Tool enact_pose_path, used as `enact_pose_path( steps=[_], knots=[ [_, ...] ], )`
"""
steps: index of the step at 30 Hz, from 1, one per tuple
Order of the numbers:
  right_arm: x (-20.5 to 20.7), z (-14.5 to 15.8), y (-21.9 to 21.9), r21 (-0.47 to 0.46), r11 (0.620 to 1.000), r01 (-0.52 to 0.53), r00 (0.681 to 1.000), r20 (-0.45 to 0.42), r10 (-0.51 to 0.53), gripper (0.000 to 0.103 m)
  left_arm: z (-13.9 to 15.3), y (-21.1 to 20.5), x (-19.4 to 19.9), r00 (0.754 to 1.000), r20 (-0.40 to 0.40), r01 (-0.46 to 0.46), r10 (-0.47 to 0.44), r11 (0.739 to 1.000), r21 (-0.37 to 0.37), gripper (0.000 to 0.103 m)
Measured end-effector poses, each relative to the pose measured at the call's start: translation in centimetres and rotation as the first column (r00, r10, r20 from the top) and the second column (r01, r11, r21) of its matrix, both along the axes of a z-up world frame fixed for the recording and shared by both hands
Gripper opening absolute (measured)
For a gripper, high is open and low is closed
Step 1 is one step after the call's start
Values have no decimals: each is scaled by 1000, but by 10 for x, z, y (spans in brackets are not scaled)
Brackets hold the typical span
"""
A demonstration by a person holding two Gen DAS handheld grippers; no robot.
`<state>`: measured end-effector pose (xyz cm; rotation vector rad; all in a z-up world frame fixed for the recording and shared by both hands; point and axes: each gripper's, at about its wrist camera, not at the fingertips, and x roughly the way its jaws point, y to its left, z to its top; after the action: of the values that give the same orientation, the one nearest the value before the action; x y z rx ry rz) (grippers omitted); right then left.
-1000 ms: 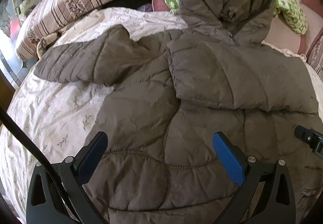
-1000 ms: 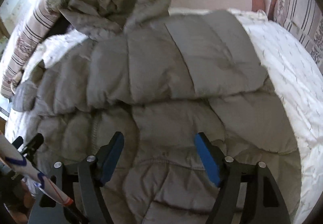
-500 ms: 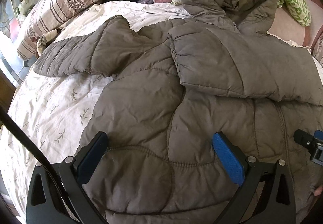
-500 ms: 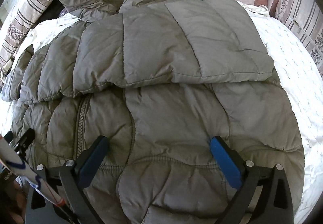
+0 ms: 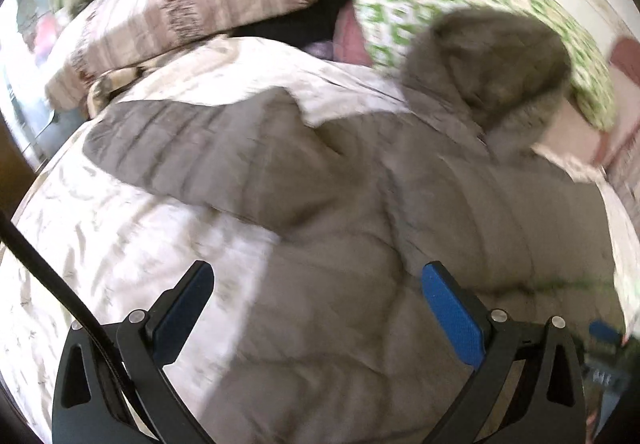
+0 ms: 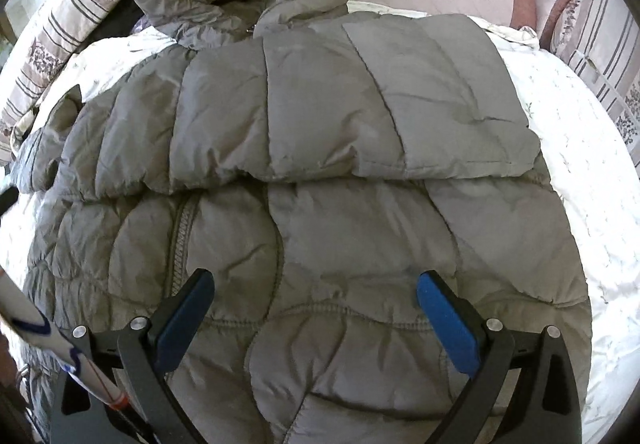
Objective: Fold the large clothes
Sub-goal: 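Open the right tool and release the folded sleeve on the jacket, then grasp the other sleeve cuff with the left tool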
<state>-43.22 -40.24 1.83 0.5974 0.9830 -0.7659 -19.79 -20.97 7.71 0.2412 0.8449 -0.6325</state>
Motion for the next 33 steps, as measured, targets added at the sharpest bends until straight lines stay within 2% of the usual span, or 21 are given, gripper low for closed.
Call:
enact_pose_path(
  steps=[4, 7, 12, 17, 24, 27, 33],
  knots=[
    [-5, -1, -1, 1, 1000, 4, 1000, 3, -4, 103, 2, 26, 50, 992, -45, -116, 114, 993, -34, 103],
    [-4, -3, -3, 2, 1000, 8, 1000, -5, -8, 103, -3, 47, 88, 979, -53, -197, 195, 980, -23, 103],
    [2, -8, -2, -14, 1000, -2, 999, -34, 1, 103, -11, 82, 140, 953, -98, -292, 288, 956, -24, 103],
    [5, -11, -3, -16, 1000, -3, 999, -43, 2, 103, -18, 118, 184, 921, -157, -368, 355, 928, -60, 103],
    [6, -13, -3, -16, 1000, -5, 999, -43, 4, 103, -37, 147, 222, 887, -253, -426, 387, 896, -123, 103],
    [7, -14, -2, -18, 1000, -5, 999, -44, 4, 103, -43, 150, 229, 881, -303, -422, 364, 894, -152, 103],
    [7, -14, -2, -16, 1000, -4, 999, -38, 4, 103, -50, 155, 242, 868, -338, -443, 363, 874, -201, 103]
  ],
)
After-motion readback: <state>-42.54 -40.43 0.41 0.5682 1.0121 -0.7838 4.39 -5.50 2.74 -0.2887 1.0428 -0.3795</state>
